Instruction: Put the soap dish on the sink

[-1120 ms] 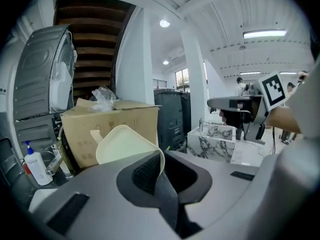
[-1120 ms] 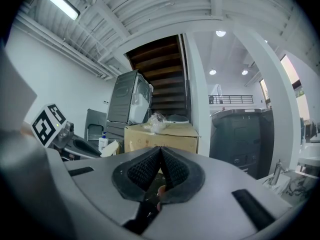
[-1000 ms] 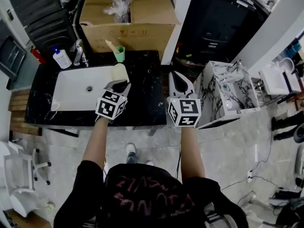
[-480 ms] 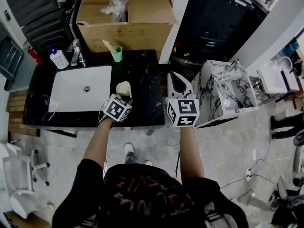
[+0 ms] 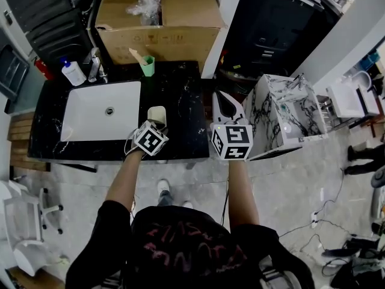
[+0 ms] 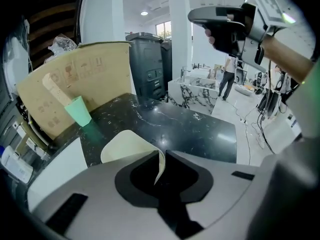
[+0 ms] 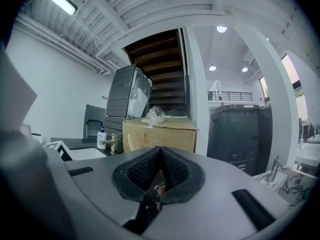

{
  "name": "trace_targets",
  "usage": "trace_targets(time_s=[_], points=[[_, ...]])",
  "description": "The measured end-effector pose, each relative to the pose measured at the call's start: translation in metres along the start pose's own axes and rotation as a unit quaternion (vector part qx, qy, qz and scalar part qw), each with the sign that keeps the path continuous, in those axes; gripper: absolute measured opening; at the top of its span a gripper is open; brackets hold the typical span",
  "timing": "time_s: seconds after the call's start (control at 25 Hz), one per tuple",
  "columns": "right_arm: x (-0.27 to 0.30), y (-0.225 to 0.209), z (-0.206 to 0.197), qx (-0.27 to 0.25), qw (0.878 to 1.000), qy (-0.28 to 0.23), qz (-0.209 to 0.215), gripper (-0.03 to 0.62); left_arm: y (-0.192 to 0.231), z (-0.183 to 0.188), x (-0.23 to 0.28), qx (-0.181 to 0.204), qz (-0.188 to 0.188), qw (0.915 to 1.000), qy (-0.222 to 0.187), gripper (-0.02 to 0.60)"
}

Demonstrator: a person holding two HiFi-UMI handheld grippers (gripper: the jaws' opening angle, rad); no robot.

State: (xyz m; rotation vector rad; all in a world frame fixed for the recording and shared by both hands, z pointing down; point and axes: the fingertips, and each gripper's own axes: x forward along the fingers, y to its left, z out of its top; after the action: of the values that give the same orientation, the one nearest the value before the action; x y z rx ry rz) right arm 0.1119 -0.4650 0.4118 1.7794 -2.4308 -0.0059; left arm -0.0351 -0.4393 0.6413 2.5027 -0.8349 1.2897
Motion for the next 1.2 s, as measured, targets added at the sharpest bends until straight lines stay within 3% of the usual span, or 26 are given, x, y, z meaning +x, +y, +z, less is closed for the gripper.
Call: trace_targets(time_s=[0.32, 0.56, 0.76, 0.92, 1.2], points=[[-0.002, -0.003, -0.005, 0.004, 1.0, 0.004, -0.003, 0.014, 0.0, 0.003, -0.004, -0.009, 0.0, 0.9998, -0.015, 0.116], [-0.003, 0.001, -0.007, 0.004, 1.0, 0.004, 0.002, 0.014, 0.011, 0.015, -0.02, -0.052, 0.025, 0.9962, -0.065, 0.104], [-0.005, 0.007, -0.006, 0.003, 1.0, 0.003, 0.008, 0.014, 0.024, 0.027, -0.042, -0.079, 0.058, 0.9894, -0.107, 0.037], [-0.007, 0.011, -0.004, 0.003, 1.0, 0.003, 0.011, 0.014, 0.032, 0.038, -0.062, -0.089, 0.074, 0.9838, -0.137, 0.024], [-0.016, 0.017, -0.004, 0.004, 1.0, 0.003, 0.017, 0.014, 0.044, 0.063, -0.108, -0.119, 0.109, 0.9638, -0.212, 0.015]])
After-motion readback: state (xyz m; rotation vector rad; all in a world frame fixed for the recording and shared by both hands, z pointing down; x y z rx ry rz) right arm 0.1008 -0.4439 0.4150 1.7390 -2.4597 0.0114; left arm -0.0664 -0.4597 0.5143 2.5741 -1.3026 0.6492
